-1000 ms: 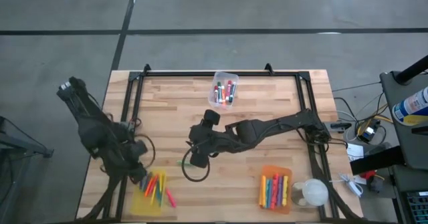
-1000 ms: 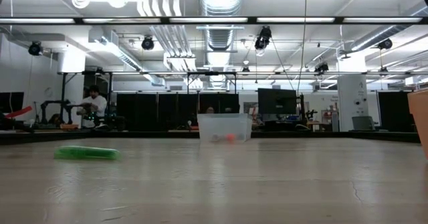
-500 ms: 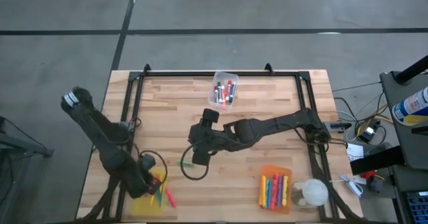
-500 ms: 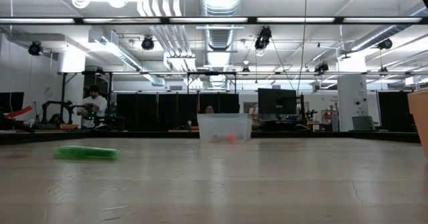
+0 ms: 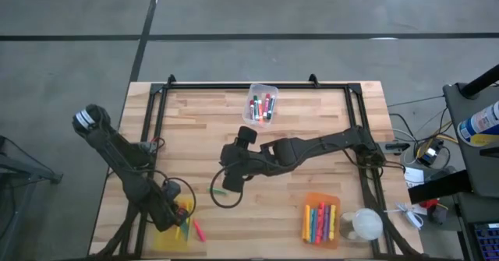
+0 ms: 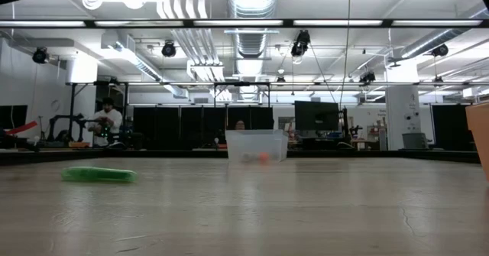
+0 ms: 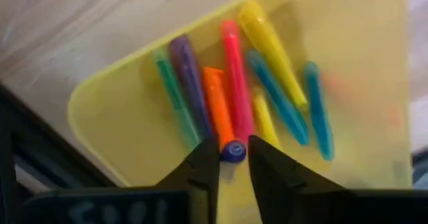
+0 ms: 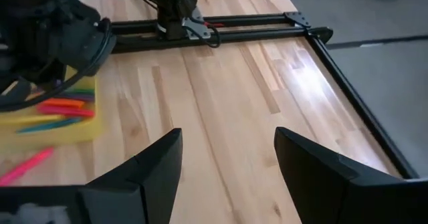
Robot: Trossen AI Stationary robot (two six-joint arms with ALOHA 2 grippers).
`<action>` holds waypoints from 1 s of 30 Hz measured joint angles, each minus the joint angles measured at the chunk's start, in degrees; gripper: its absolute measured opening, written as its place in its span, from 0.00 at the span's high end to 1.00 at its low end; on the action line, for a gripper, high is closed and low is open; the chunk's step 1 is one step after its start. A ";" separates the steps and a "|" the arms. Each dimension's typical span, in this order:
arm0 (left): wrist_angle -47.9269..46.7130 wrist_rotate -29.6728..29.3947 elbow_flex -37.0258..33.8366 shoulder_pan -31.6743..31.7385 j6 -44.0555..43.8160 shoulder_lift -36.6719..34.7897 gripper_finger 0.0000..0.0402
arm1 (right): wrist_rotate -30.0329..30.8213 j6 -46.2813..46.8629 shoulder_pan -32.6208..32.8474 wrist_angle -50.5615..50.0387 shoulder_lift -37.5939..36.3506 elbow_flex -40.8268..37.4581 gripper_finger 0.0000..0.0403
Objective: Pick & Place Markers
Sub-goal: Put the violet highlighter into the yellow bin, then put the green highlighter into the yellow bin
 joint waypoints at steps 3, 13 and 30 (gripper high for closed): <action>-0.04 1.17 0.05 0.02 1.99 -0.59 0.74 | -0.06 2.65 0.02 0.02 0.00 0.00 0.43; 0.02 -1.48 2.81 -0.15 13.18 -4.57 0.68 | -5.56 11.31 0.02 0.40 4.49 -0.22 0.42; 0.99 -37.72 11.81 -0.81 29.73 -18.54 0.68 | -15.53 2.98 0.24 3.30 15.92 -0.22 0.46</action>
